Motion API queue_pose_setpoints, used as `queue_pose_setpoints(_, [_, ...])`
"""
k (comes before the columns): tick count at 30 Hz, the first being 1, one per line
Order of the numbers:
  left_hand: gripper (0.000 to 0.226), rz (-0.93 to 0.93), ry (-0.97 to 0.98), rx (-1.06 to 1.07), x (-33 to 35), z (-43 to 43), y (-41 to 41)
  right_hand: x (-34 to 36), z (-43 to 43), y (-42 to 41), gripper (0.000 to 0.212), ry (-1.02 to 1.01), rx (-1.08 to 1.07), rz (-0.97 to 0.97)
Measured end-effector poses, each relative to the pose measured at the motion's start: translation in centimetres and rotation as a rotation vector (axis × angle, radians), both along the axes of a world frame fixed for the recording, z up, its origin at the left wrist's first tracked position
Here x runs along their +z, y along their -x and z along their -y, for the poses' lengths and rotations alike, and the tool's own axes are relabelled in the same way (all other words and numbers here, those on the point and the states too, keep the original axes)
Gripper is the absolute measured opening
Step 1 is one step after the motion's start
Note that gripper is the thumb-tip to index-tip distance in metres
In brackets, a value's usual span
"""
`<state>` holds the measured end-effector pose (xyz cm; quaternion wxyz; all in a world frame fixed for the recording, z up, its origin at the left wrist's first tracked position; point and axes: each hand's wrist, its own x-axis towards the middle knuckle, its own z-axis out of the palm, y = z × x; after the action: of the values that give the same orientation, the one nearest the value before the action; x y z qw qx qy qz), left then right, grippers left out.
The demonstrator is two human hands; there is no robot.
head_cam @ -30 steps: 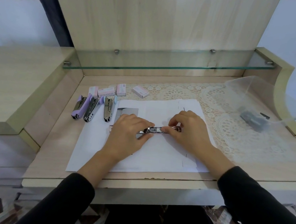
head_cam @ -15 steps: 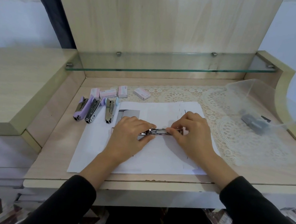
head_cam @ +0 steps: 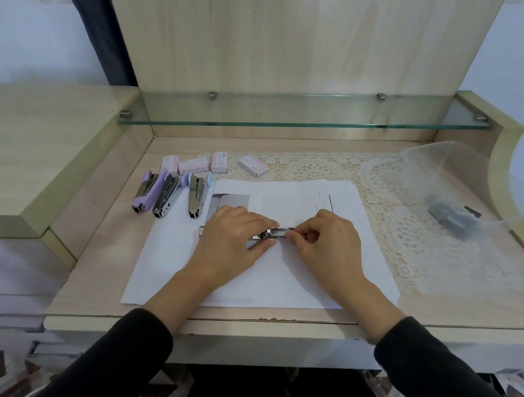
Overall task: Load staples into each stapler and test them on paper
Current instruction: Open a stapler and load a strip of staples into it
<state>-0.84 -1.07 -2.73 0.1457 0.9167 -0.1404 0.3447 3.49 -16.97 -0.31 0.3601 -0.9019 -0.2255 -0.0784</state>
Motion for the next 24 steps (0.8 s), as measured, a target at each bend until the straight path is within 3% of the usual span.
queue_pose_setpoints(13, [0.024, 0.009, -0.002, 0.006, -0.16, -0.11, -0.18, 0.39, -0.81, 0.74, 0.007, -0.173, -0.087, -0.191])
queue_pose_setpoints(20, [0.024, 0.009, -0.008, 0.007, -0.19, -0.10, -0.16, 0.96, -0.98, 1.00, 0.010, -0.104, -0.128, -0.232])
queue_pose_setpoints(24, [0.025, 0.009, -0.007, 0.003, -0.12, -0.09, -0.15, 0.87, -1.15, 1.08, 0.007, -0.190, -0.131, -0.287])
